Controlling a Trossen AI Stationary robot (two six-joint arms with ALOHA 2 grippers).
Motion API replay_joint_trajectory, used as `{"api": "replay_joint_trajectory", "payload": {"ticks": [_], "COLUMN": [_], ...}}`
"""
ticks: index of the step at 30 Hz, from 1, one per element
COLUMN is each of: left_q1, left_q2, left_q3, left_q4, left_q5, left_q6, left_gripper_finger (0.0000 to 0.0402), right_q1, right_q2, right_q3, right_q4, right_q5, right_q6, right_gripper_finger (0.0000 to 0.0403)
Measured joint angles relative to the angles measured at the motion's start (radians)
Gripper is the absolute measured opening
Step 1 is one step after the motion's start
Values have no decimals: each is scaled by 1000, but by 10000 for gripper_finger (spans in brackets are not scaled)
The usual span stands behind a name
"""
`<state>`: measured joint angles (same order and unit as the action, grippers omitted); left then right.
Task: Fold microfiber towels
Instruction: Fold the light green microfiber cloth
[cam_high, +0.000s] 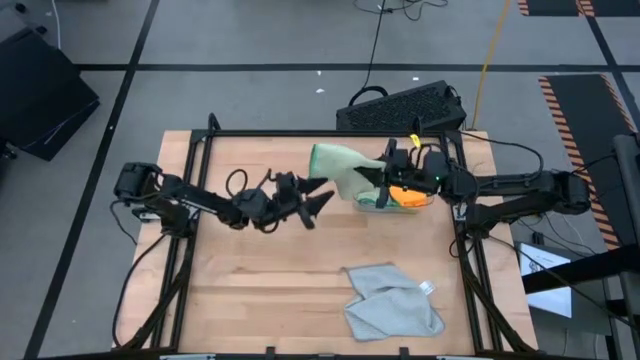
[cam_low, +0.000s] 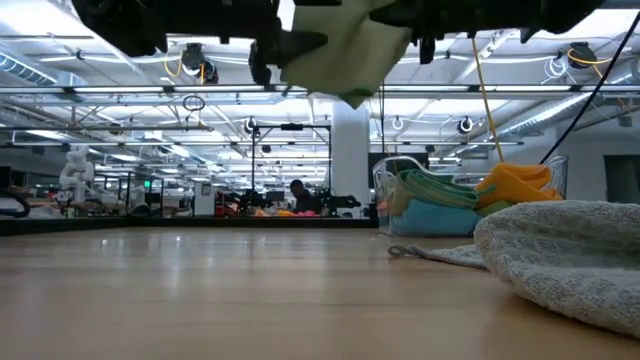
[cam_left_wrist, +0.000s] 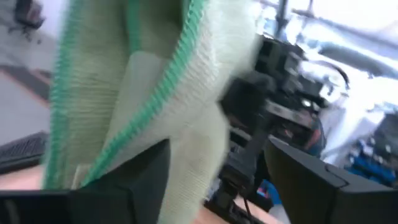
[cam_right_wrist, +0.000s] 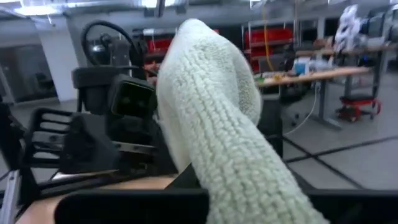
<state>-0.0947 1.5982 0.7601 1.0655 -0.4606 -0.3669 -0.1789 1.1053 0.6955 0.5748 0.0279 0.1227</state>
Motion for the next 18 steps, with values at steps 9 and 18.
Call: {"api": "replay_joint_trajectory", "payload": {"ticks": [9, 18], "left_q1": [77, 123], "left_q2": [0, 0], "left_q3": [0, 0], "left_q4": [12, 64], "left_q5": [93, 84], "left_q6": [-130, -147], "left_gripper_finger": [350, 349], "right_q1": [30, 64], "right_q2": [0, 47], "right_q3": [-94, -115], "right_q4": [197, 242], "right_q5": [23, 20], "right_q6": [-11, 15], "right_gripper_finger": [6, 6]}}
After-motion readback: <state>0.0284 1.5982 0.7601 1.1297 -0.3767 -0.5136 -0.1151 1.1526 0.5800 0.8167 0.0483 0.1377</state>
